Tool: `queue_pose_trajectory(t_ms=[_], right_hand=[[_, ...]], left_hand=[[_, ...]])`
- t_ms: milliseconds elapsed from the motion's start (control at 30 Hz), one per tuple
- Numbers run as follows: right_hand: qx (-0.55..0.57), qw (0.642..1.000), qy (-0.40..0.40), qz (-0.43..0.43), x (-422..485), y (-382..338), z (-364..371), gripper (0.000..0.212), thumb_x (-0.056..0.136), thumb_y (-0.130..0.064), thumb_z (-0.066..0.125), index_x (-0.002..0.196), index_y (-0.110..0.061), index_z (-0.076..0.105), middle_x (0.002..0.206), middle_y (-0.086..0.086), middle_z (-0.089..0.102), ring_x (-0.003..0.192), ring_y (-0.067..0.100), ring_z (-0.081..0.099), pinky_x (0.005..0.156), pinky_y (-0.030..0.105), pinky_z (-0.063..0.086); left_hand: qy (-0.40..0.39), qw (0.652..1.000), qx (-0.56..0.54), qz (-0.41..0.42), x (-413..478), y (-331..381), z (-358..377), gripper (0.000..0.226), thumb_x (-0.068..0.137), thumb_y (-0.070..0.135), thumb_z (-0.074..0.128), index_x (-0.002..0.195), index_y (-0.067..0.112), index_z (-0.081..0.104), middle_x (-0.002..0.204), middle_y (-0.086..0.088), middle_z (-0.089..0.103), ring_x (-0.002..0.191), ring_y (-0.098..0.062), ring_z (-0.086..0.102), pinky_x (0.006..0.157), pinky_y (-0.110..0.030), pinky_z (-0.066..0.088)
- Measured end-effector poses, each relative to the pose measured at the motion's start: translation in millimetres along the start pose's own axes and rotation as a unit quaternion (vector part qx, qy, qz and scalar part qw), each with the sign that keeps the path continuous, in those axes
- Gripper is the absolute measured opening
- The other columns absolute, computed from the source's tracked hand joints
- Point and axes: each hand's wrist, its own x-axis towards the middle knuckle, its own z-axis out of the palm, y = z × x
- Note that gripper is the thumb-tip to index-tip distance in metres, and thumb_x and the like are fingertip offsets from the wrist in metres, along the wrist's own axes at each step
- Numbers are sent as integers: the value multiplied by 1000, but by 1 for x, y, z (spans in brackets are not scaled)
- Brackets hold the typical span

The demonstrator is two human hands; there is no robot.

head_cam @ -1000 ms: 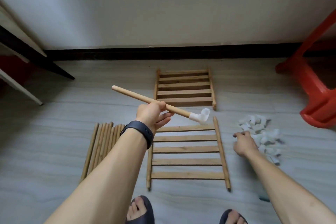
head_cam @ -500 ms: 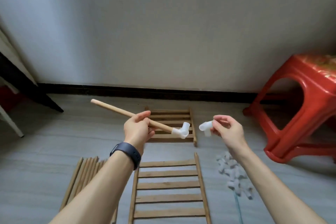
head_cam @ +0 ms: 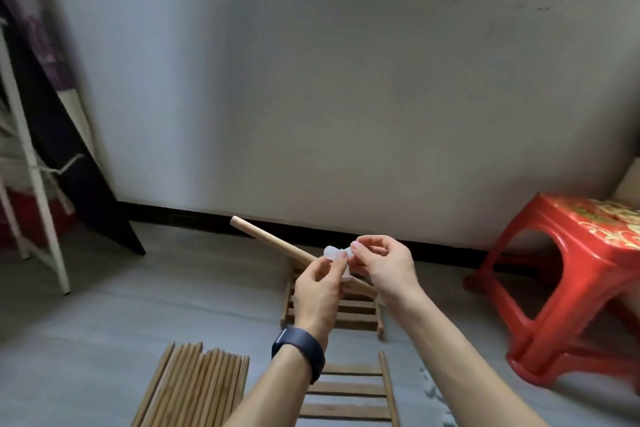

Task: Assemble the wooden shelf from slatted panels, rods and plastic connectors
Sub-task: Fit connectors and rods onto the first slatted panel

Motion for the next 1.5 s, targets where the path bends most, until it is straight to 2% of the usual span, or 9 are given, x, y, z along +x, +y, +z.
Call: queue_pose_trajectory(t_ms=[200, 333, 433, 567, 667, 833, 1067, 1267, 1500], right_hand=[[-17, 999, -26, -39, -15, -13, 8, 4, 90, -12, 73, 93, -11, 71, 84, 6, 76, 74, 25, 75, 71, 37, 60], [-148, 969, 147, -136, -12, -20, -26, 5, 88, -29, 73, 88, -25, 69, 85, -10, 72, 85, 11, 70, 80, 29, 54], [-104, 986, 130, -18, -7, -10, -48, 29, 89, -50, 69, 100, -24, 62, 103, -3, 67, 100, 18, 65, 91, 42, 54], [-61, 981, -54, 176, -19, 10, -39, 55, 88, -64, 59, 120, -19, 54, 116, 6, 64, 102, 22, 69, 88, 40, 55], [45, 972, -90, 214, -22, 19, -21, 47, 93, -54, 61, 116, -14, 59, 111, 12, 70, 89, 24, 75, 80, 36, 60], [105, 977, -25, 185, -14, 34, -6, 19, 99, -19, 59, 111, -5, 57, 96, 14, 68, 68, 17, 69, 63, 29, 57], [128, 980, 42, 148, 4, 45, -18, 17, 93, -8, 68, 105, 0, 58, 91, 16, 67, 75, 23, 70, 68, 29, 58], [118, 978, 119, 125, 21, 52, -49, 8, 96, -6, 62, 98, -6, 54, 90, 15, 64, 71, 20, 68, 71, 30, 56], [131, 979, 89, 128, 22, 50, -58, 7, 95, -4, 61, 92, -7, 56, 81, 15, 65, 67, 24, 66, 64, 30, 53]], left_hand=[[57, 998, 3, 24, 9, -6, -12, 41, 76, 67, 63, 85, 29, 75, 86, 3, 75, 93, -25, 72, 89, -53, 57], [85, 996, -21, 23, 18, -4, -22, 37, 71, 67, 65, 80, 33, 74, 88, 1, 75, 95, -26, 71, 90, -50, 57], [110, 993, -35, 9, 23, -3, -30, 30, 80, 59, 68, 80, 29, 75, 90, -1, 74, 95, -25, 71, 90, -48, 58], [121, 990, -77, -11, 27, -3, -28, 19, 96, 31, 65, 84, 18, 69, 94, -9, 70, 94, -28, 69, 82, -41, 61], [114, 991, -73, -10, 27, -7, -22, 18, 97, 32, 65, 92, 15, 68, 100, -12, 70, 98, -30, 70, 73, -34, 60], [99, 993, -62, -10, 31, -11, -15, 22, 96, 32, 65, 96, 10, 68, 96, -12, 70, 92, -28, 71, 67, -31, 58], [32, 998, -7, -53, 30, -6, -34, 24, 99, 33, 59, 108, 13, 65, 105, -14, 71, 93, -31, 74, 90, -44, 58], [92, 993, -52, -55, 46, -5, -84, 23, 102, 22, 56, 120, 9, 49, 111, -16, 64, 84, -27, 74, 67, -32, 62], [142, 988, -34, -44, 61, -21, -127, 27, 91, 13, 73, 110, 4, 56, 101, -12, 61, 85, -25, 68, 75, -30, 60]])
